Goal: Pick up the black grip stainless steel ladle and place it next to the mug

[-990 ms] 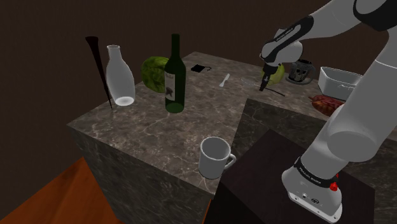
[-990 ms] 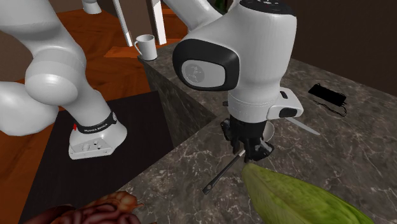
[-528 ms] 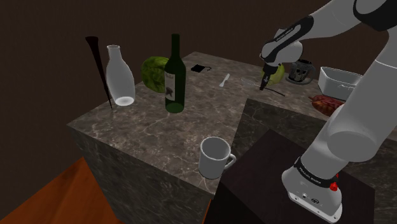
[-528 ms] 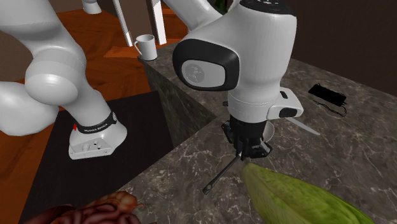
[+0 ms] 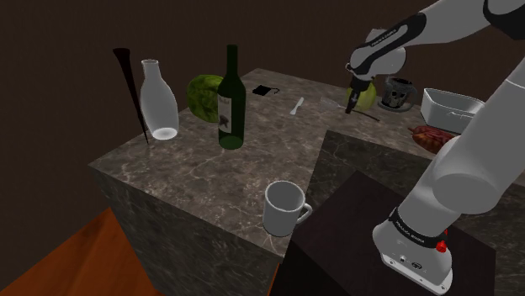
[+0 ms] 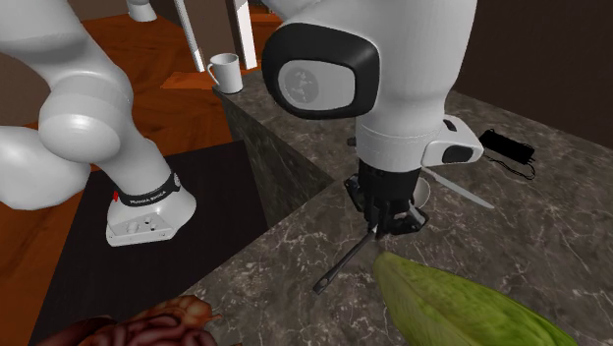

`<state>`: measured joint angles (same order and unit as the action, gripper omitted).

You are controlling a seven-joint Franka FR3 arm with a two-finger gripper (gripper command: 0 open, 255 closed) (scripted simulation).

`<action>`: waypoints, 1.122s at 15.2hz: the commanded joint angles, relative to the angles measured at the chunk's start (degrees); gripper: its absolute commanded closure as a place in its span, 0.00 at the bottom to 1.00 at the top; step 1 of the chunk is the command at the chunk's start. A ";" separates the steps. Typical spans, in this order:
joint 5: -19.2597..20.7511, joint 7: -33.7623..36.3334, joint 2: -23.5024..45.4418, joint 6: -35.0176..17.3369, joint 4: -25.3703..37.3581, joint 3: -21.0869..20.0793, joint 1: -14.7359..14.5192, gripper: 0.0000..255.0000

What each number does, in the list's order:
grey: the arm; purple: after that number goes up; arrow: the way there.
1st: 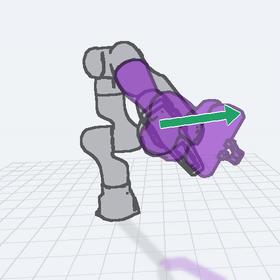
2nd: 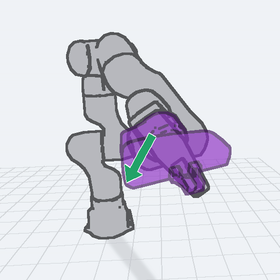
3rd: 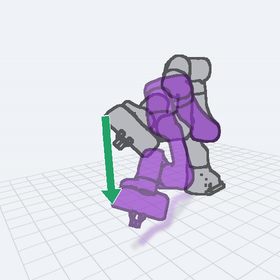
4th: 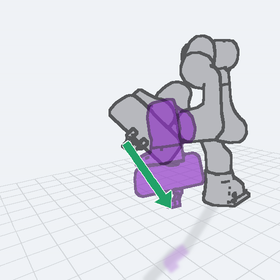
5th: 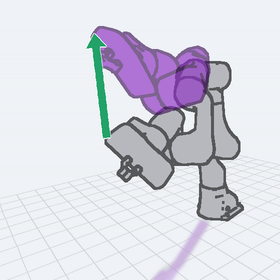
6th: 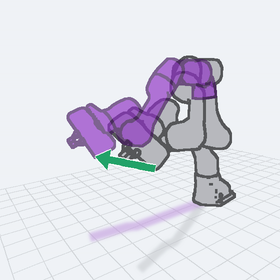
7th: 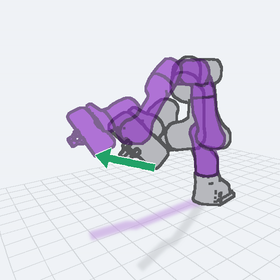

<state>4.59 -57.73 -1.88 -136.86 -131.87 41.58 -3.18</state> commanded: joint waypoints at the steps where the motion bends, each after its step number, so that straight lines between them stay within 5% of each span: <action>1: 1.20 0.84 -1.39 1.77 0.66 -0.16 0.00 1.00; 17: 5.51 3.79 -8.22 14.67 7.90 -2.13 0.23 1.00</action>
<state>9.93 -53.97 -9.74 -123.13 -124.58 39.56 -2.98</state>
